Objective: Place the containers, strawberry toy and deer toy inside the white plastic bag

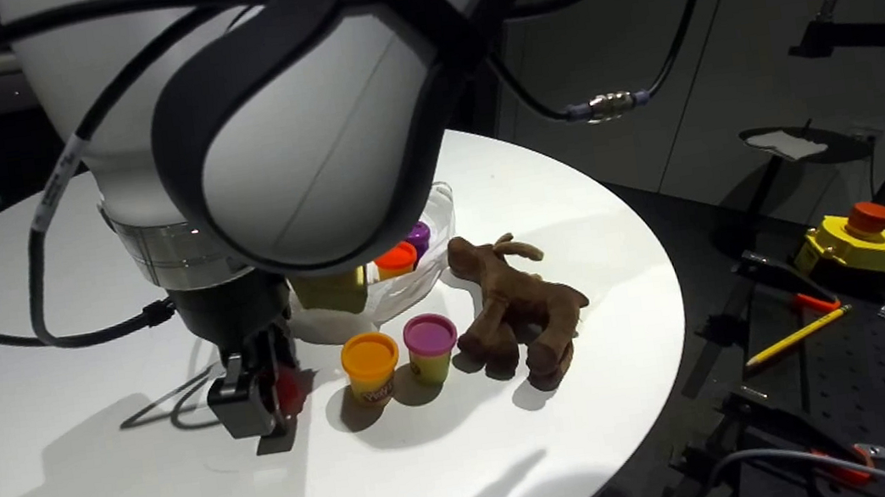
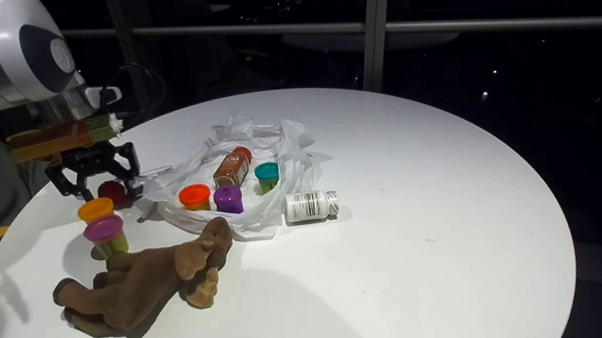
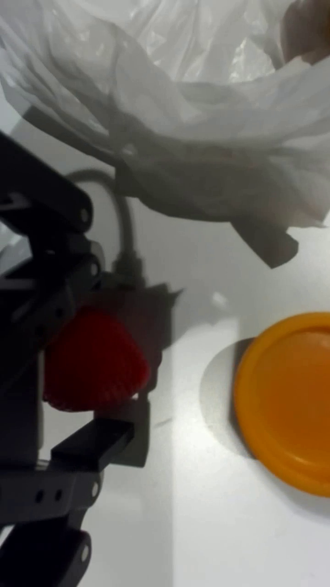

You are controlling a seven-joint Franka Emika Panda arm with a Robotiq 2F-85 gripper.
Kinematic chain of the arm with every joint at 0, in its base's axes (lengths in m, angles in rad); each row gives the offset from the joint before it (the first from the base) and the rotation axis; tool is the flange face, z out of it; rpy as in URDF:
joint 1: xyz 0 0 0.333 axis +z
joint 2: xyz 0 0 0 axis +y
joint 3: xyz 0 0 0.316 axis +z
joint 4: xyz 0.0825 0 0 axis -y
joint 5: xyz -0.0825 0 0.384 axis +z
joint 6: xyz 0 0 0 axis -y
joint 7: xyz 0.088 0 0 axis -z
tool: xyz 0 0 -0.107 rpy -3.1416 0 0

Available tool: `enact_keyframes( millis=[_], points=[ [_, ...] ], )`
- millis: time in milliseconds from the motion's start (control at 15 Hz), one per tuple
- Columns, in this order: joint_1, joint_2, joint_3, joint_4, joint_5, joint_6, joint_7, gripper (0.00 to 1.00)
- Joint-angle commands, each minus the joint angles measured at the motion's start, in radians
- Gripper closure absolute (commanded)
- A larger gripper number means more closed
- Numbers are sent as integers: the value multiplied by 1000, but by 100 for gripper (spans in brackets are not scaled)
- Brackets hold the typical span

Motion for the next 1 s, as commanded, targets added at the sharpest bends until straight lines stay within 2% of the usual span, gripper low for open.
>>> enact_keyframes(
  millis=[0, 133, 267, 400, 600, 800, 933],
  points=[
    [15, -17, -13, 8, -7, 29, 18, 58],
    [25, -35, -27, -8, -17, 50, 41, 73],
    [49, -62, -63, -21, -42, 68, 88, 74],
    [87, -101, -127, -22, -94, 70, 169, 74],
    [117, -179, -215, -16, -172, 21, 282, 74],
    [125, -216, -286, 4, -260, -30, 403, 74],
    [94, -200, -291, 26, -290, -72, 441, 74]
  ],
)
